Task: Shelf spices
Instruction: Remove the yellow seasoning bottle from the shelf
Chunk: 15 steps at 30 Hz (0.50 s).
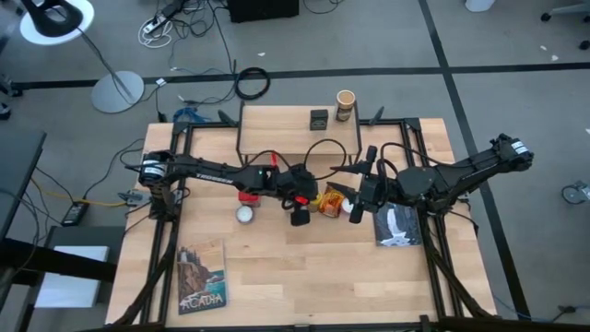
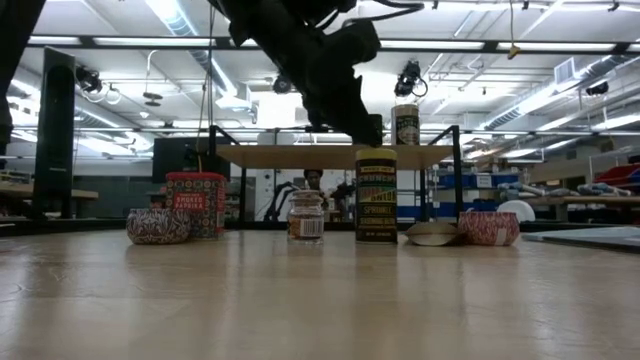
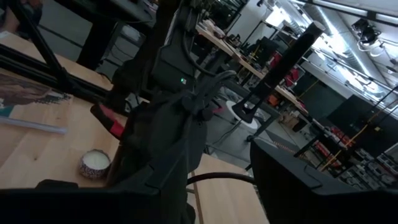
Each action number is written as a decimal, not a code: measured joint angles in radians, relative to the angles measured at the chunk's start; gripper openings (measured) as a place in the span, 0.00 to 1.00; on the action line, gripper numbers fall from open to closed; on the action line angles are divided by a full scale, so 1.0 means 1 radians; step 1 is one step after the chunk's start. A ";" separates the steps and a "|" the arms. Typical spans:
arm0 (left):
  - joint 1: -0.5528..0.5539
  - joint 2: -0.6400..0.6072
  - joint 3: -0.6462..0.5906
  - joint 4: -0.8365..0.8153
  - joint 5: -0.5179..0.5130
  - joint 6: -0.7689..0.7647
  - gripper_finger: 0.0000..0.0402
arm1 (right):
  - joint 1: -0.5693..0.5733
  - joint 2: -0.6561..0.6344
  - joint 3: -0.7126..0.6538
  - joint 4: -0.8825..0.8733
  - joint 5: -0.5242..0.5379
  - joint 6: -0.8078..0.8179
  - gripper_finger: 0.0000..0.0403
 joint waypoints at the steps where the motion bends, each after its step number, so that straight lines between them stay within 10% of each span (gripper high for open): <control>1: 0.000 -0.003 0.005 0.003 -0.001 0.002 0.00 | 0.000 0.000 0.000 0.000 0.000 0.000 0.43; 15: 0.009 -0.009 -0.033 0.004 -0.006 -0.047 0.00 | 0.000 0.000 0.000 0.000 -0.001 0.000 0.43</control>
